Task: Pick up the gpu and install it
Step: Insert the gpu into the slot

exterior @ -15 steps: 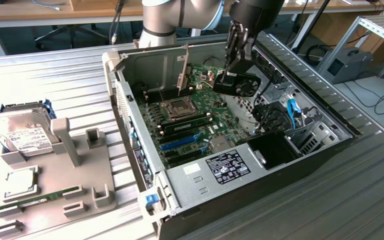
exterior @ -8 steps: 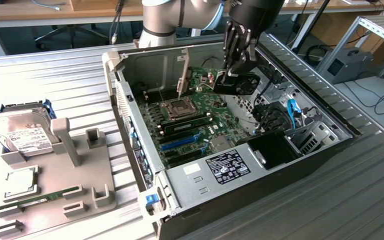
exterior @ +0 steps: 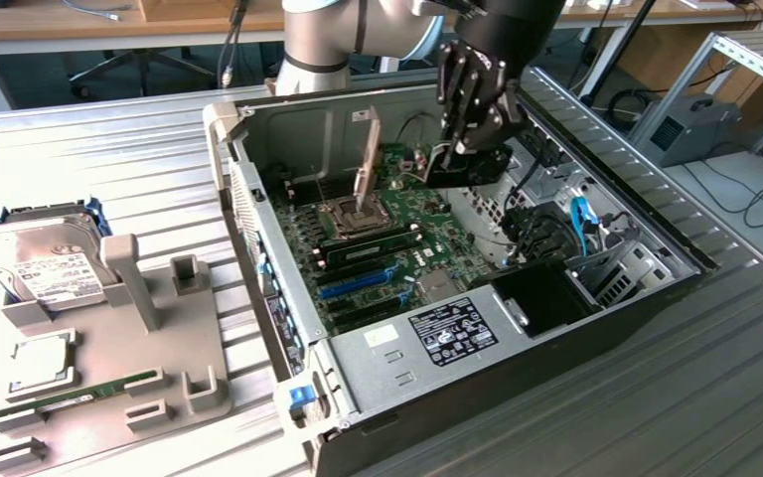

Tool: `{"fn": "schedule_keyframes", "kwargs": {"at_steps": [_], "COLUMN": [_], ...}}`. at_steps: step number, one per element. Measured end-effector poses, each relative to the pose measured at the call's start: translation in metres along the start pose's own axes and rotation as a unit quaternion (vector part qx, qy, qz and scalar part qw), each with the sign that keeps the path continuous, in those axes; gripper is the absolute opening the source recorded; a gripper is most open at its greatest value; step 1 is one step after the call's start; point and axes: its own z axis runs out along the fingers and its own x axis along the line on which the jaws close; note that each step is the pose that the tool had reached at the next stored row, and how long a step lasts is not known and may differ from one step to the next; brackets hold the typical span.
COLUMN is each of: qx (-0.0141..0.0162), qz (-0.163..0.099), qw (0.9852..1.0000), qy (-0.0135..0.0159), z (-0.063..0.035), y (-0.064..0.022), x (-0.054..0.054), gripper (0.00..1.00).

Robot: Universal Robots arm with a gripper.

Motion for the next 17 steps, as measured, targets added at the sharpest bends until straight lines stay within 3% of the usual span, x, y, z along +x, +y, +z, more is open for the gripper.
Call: {"fn": "schedule_keyframes", "kwargs": {"at_steps": [3,7,17], "qx": [-0.0002,-0.0004,-0.0004], "qz": [-0.029,-0.064,-0.065], "qw": [0.9996,0.9980,0.9979], "qy": [0.0009,0.0022,0.0022], "z": [0.0006,0.0008,0.0011], "y": [0.0000,0.0000,0.0005], "x": [0.0000,0.0000,0.0000], "gripper": [0.26,0.26,0.26]}}
